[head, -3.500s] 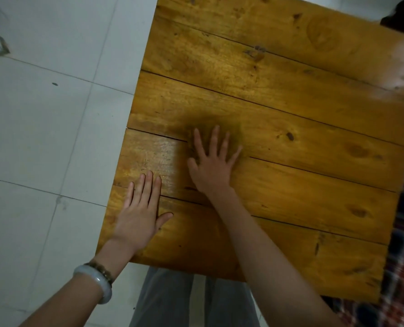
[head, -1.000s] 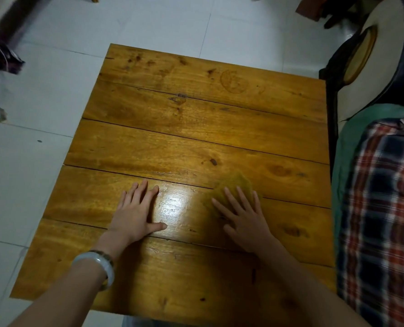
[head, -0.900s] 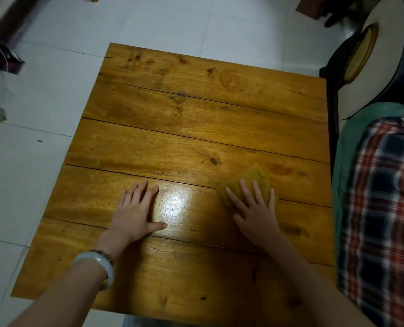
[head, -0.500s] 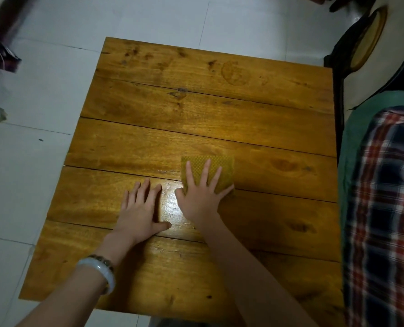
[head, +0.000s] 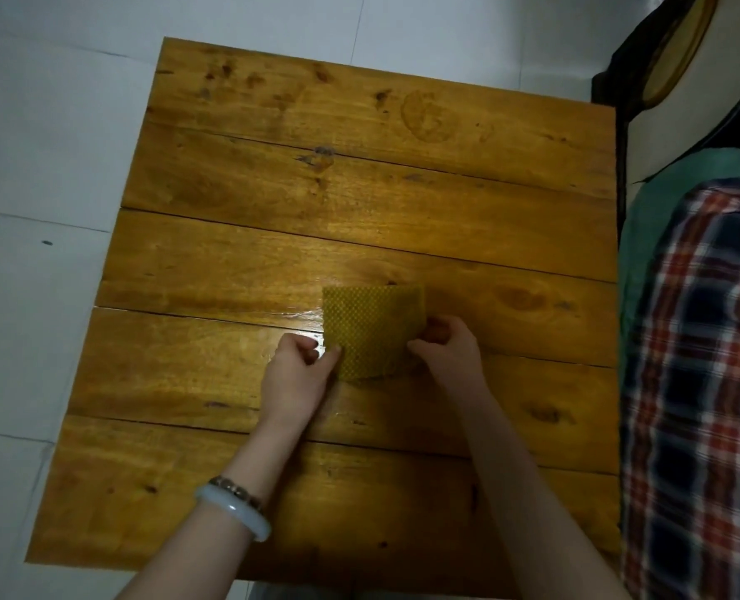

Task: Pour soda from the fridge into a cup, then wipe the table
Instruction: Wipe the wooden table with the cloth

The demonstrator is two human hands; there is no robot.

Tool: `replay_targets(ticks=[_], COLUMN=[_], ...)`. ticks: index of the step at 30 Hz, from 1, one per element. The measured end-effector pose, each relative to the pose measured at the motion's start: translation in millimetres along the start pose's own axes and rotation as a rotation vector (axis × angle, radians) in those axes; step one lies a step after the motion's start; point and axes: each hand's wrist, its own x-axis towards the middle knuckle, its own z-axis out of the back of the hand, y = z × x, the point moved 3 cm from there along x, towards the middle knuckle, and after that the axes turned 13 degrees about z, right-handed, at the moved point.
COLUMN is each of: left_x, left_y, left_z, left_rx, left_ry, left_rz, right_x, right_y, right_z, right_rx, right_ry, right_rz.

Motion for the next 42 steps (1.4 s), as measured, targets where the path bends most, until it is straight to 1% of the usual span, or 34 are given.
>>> replay_targets(ticks=[1, 3, 5, 7, 9, 13, 15, 17, 19, 20, 21, 23, 24, 25, 27, 31, 36, 37, 39, 42], left_x=[0, -2, -4, -4, -4, -5, -7, -10, -12, -12, -12, -9, -7, -6, -4, -2, 1, 2, 3, 1], left_y=[0, -1, -1, 2, 5, 12, 16, 20, 19, 17, 15, 9, 5, 0, -9, -19, -26, -27, -29, -36], left_z=[-6, -14, -18, -21, -20, -13, -12, -14, -12, -9, -6, 0, 0, -1, -6, -20, -25, -25, -22, -18], left_rx=[-0.051, -0.103, -0.071, -0.039, -0.077, -0.113, -0.037, 0.14, 0.269, 0.263, 0.221, 0.126, 0.116, 0.117, 0.128, 0.145, 0.221, 0.199, 0.07, -0.101], left_ry=[0.027, 0.055, 0.087, 0.153, 0.208, 0.219, 0.24, 0.229, 0.138, 0.077, 0.019, -0.099, -0.141, -0.164, -0.167, -0.132, -0.067, -0.051, 0.014, 0.17], left_rz=[0.087, 0.175, 0.211, 0.237, 0.243, 0.279, 0.283, 0.254, 0.185, 0.136, 0.085, -0.021, -0.053, -0.059, -0.01, 0.067, 0.092, 0.085, 0.039, -0.033], right_x=[3, 10, 14, 15, 14, 4, -1, -3, -4, -4, -3, -3, -4, -3, 0, 6, 6, 6, 4, 5], right_y=[0, 0, 0, -1, 0, -6, -14, -21, -22, -21, -19, -10, -5, -1, 1, 3, 8, 8, 9, 14], right_z=[-1, 0, 1, 2, 8, 23, 22, 17, 15, 17, 19, 24, 23, 20, 11, 2, -1, 0, 4, 15], right_rx=[-0.012, -0.082, -0.141, -0.163, -0.188, -0.194, -0.267, -0.382, -0.446, -0.45, -0.441, -0.406, -0.386, -0.369, -0.341, -0.342, -0.325, -0.291, -0.182, 0.001], right_ry=[-0.003, 0.009, 0.074, 0.149, 0.218, 0.31, 0.329, 0.313, 0.303, 0.287, 0.243, 0.085, 0.026, 0.004, 0.02, 0.006, 0.01, 0.024, 0.054, 0.072], right_rz=[-0.009, -0.037, -0.079, -0.107, -0.119, -0.189, -0.191, -0.16, -0.123, -0.102, -0.075, 0.025, 0.077, 0.1, 0.065, 0.014, 0.078, 0.086, 0.102, 0.096])
